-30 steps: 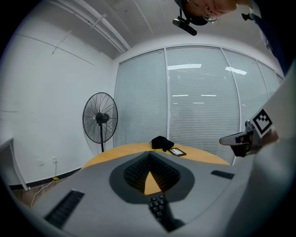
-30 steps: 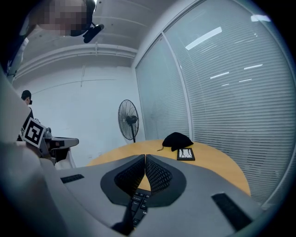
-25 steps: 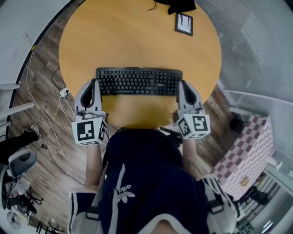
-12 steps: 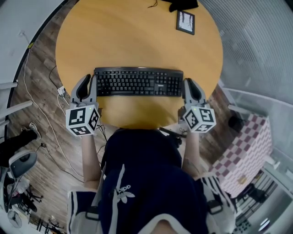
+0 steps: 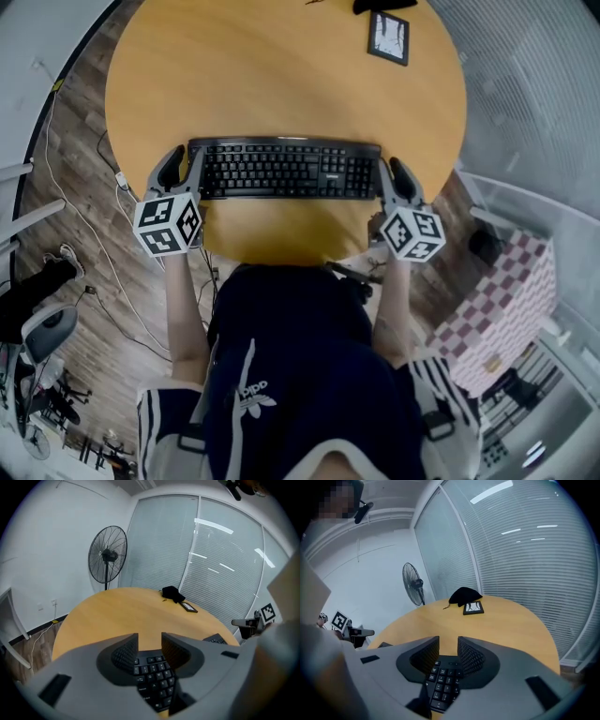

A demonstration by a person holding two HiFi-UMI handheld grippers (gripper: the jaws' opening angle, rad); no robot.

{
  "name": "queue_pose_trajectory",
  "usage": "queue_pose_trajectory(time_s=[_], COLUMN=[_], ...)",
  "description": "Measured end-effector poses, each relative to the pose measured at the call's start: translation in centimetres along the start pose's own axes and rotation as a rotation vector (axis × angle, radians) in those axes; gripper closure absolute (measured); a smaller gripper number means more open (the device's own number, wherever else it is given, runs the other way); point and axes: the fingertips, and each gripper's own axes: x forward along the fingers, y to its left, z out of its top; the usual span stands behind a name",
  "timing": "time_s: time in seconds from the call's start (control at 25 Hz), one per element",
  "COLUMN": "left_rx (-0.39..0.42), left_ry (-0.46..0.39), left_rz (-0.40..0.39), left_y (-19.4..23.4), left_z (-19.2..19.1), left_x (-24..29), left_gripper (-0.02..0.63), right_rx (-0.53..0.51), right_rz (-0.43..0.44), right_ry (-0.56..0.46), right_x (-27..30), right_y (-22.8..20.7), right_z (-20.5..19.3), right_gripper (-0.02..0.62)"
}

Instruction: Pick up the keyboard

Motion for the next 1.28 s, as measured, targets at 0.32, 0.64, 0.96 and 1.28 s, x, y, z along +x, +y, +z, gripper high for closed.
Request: queue_pose_trajectory(time_s=[0.32, 0.64, 0.96, 1.28], left_rx=[-0.103, -0.178, -0.185, -0.269], left_ry=[0.125, 0.202, 0.251, 0.266], left_rz=[-0.011, -0.015, -0.025, -0.071], left_y=[1.7, 2.6, 2.9, 2.7], left_z=[-3.2, -5.3, -6.2, -6.9], left_x=[2.4, 3.7, 4.8, 5.2], left_gripper=[0.422, 0.399, 0.396, 0.396], right_rx=[0.053, 0.085, 0.147, 0.169], right_rz=[-0.003, 0.002, -0.001, 0.027], right_ry=[0.081, 0.156, 0.216, 0.305], right_x=[2.1, 4.2, 5.5, 5.9], right_y=[-2.3, -3.2, -4.4, -4.4], right_z=[-3.0, -4.4, -5.8, -7.3], right_gripper=[0.472, 0.433, 0.403, 0.394])
